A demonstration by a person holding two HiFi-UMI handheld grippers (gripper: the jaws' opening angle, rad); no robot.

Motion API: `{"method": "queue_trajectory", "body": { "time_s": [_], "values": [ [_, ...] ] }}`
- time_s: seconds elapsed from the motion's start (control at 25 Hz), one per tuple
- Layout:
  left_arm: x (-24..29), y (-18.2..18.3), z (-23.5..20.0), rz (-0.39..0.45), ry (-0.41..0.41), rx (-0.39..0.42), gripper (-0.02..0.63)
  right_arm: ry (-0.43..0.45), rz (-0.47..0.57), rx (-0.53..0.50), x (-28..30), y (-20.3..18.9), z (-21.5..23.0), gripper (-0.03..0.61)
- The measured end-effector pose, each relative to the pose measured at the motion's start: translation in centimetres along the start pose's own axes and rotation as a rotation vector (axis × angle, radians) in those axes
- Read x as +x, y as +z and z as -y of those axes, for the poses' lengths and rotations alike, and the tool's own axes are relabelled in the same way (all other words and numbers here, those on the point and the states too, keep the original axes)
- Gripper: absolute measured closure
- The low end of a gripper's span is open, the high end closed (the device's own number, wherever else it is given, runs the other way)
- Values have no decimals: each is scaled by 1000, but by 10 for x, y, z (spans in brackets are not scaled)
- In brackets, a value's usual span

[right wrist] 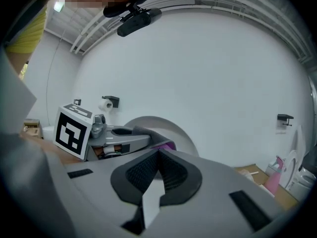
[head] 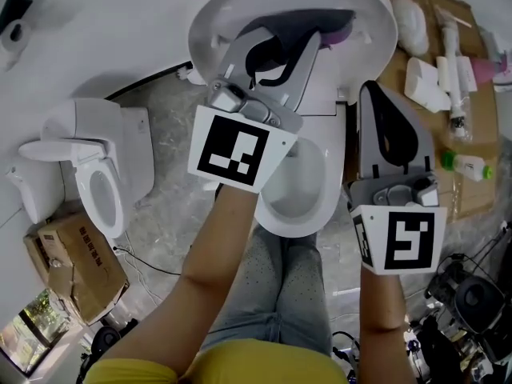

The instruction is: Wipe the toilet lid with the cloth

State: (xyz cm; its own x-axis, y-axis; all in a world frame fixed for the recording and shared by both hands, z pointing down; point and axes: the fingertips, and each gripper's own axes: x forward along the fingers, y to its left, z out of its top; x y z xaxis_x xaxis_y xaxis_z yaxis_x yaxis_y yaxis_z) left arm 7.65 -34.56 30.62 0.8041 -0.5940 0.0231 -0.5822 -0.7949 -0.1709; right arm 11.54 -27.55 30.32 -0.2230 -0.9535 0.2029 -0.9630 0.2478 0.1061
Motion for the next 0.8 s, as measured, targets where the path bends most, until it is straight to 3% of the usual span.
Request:
{"method": "queue_trajectory", "body": {
  "time_s": [0.48,0.6,0.72,0.8],
  "values": [
    [69,-21,-17,8,33,99,595,-10,-40,28,7,-23,4,563],
    [66,-22,-21,1,51,180,595,-20,-47,31,4,-26,10,563],
    [44,-20,-44,30,151,263,594,-30,-54,39,-1,-30,15,563],
    [18,-29,-71,13,273,229,594,-34,-58,45,-4,-33,17,563]
  ]
}}
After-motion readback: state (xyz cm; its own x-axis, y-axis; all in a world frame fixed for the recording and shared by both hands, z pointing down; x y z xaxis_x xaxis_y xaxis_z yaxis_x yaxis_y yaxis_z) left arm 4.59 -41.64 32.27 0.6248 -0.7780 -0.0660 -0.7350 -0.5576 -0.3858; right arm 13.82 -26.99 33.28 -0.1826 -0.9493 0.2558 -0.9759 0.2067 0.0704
